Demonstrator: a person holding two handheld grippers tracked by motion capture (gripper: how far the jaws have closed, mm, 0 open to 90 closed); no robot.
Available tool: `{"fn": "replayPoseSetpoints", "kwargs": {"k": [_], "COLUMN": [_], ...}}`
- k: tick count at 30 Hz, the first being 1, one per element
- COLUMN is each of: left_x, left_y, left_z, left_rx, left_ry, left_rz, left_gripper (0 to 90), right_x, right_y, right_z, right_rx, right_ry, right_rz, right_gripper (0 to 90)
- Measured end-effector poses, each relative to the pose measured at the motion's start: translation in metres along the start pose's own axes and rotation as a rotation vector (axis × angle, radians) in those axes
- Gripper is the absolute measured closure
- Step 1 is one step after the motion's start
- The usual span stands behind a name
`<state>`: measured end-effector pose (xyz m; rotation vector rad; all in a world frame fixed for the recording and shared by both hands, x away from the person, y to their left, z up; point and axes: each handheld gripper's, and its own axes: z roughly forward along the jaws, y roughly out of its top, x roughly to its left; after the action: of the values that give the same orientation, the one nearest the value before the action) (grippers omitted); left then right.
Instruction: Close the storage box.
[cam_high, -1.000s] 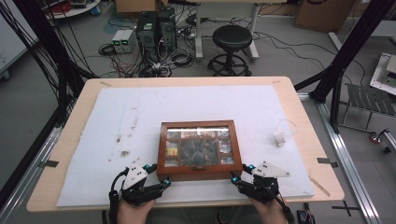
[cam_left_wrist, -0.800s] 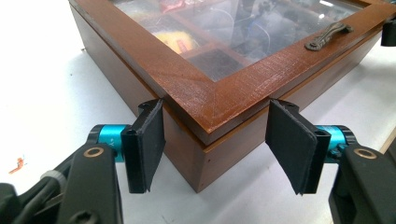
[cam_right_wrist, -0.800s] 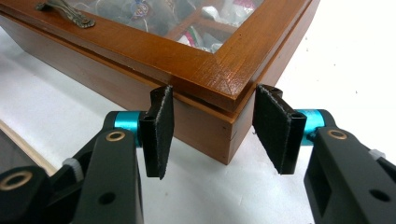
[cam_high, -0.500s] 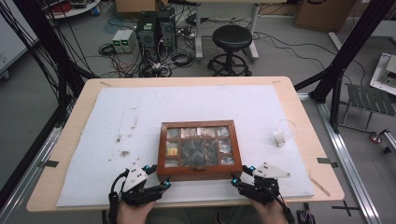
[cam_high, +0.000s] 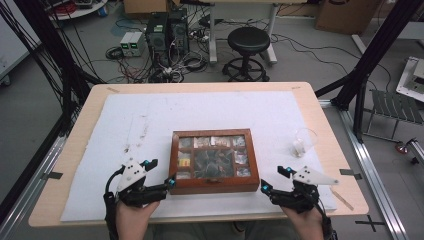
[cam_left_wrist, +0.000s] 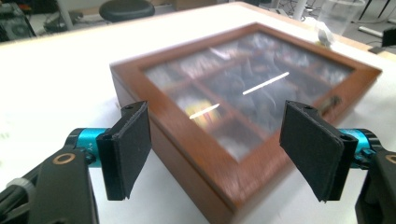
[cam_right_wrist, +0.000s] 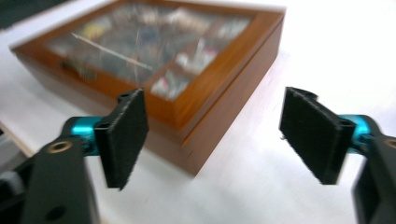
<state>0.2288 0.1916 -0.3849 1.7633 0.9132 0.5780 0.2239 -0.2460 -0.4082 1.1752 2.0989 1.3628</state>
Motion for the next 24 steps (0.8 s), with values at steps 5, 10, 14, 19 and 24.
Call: {"fn": "replayPoseSetpoints", "kwargs": {"k": [5, 10, 14, 19, 24], "left_x": [0.006, 0.009, 0.012, 0.011, 0.012], "left_y": [0.03, 0.042, 0.041, 0.034, 0.024], "left_z": [-0.004, -0.005, -0.011, -0.017, -0.019], "left_rx": [-0.078, -0.104, -0.127, -0.148, -0.137], "left_ry": [0.045, 0.013, 0.015, 0.026, 0.03], "left_rz": [0.031, 0.069, 0.078, 0.079, 0.071], "left_gripper": [20.8, 20.8, 20.8, 20.8, 20.9], "right_x": [-0.01, -0.011, -0.01, -0.011, -0.013], "right_y": [0.036, 0.058, 0.071, 0.068, 0.064], "right_z": [-0.005, -0.008, -0.014, -0.017, -0.014], "right_rx": [-0.084, -0.127, -0.2, -0.207, -0.189], "right_ry": [-0.031, -0.026, -0.056, -0.066, -0.087], "right_rz": [-0.044, -0.09, -0.138, -0.135, -0.123], "right_gripper": [20.4, 19.3, 19.3, 19.3, 19.3]}}
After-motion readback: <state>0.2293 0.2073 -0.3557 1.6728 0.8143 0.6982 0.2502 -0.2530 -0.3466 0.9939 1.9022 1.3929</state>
